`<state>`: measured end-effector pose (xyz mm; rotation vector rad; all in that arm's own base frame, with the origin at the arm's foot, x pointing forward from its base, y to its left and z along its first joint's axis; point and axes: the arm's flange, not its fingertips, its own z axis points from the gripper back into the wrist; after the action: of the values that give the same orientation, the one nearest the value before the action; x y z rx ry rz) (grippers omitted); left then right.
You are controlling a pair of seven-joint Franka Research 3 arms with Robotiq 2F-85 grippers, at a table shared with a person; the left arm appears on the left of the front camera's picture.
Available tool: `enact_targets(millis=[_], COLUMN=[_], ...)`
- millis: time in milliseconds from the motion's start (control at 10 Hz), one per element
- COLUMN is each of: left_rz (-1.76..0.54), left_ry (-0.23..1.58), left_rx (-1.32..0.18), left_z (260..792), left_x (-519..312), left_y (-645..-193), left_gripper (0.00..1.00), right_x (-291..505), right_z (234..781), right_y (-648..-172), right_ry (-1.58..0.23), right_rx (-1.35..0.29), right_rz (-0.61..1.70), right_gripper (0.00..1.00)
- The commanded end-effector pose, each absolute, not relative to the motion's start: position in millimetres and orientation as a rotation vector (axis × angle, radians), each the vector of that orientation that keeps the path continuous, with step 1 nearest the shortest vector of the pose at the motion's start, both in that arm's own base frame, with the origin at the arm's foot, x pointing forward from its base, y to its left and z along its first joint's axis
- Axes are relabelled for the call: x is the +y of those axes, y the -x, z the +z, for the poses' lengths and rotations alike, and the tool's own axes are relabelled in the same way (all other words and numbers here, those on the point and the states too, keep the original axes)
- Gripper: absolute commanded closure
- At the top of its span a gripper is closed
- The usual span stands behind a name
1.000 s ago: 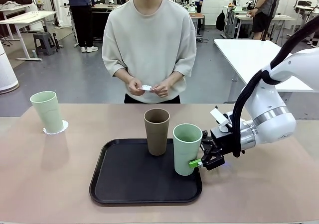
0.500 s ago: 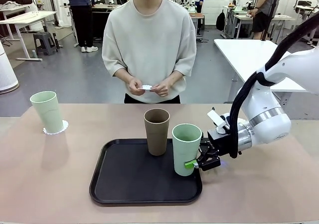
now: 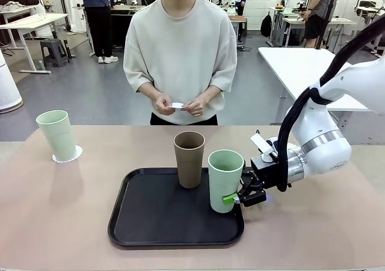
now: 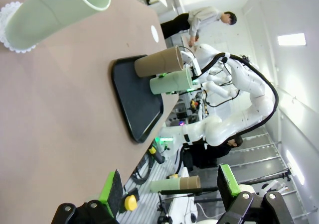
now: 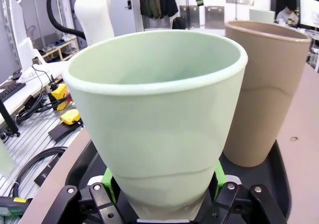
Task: Place coasters on the table and set cups on them.
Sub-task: Take one Reusable plastic cup from the Flat Tray and place it on a coaster set by the human.
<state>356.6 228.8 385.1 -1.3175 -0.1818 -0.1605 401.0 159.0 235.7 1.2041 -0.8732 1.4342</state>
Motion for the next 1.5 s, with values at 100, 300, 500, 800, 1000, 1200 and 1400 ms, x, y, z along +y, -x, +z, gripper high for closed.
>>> enact_targets(millis=[100,300,500,800,1000,1200,1400], left_rz=[-0.153,-0.153,-0.153,-0.153,-0.153,-0.153,-0.153], left_ry=[1.313,1.313,1.313,1.313,1.313,1.313,1.313], left_rx=[-0.179,-0.179,-0.179,-0.179,-0.179,-0.179,-0.179], left_z=[387.4,387.4,387.4,387.4,387.4,387.4,387.4], left_x=[229.0,229.0,229.0,229.0,229.0,229.0,229.0], left_y=[-356.4,-356.4,-356.4,-356.4,-356.4,-356.4,-356.4], left_gripper=[0.00,0.00,0.00,0.00,0.00,0.00,0.00], right_x=[150.9,154.7,162.4,158.3,158.3,158.3,158.3], right_z=[313.3,386.9,422.0,437.2,437.2,437.2,437.2], right_y=[-392.1,-379.5,-372.3,-376.3,-376.3,-376.3,-376.3], right_ry=[-1.177,-1.106,-1.056,-1.066,-1.066,-1.066,-1.066], right_rx=[-0.977,-1.002,-0.964,-0.985,-0.985,-0.985,-0.985], right_rz=[1.317,1.330,1.324,1.346,1.346,1.346,1.346], right_gripper=[1.00,1.00,1.00,1.00,1.00,1.00,1.00])
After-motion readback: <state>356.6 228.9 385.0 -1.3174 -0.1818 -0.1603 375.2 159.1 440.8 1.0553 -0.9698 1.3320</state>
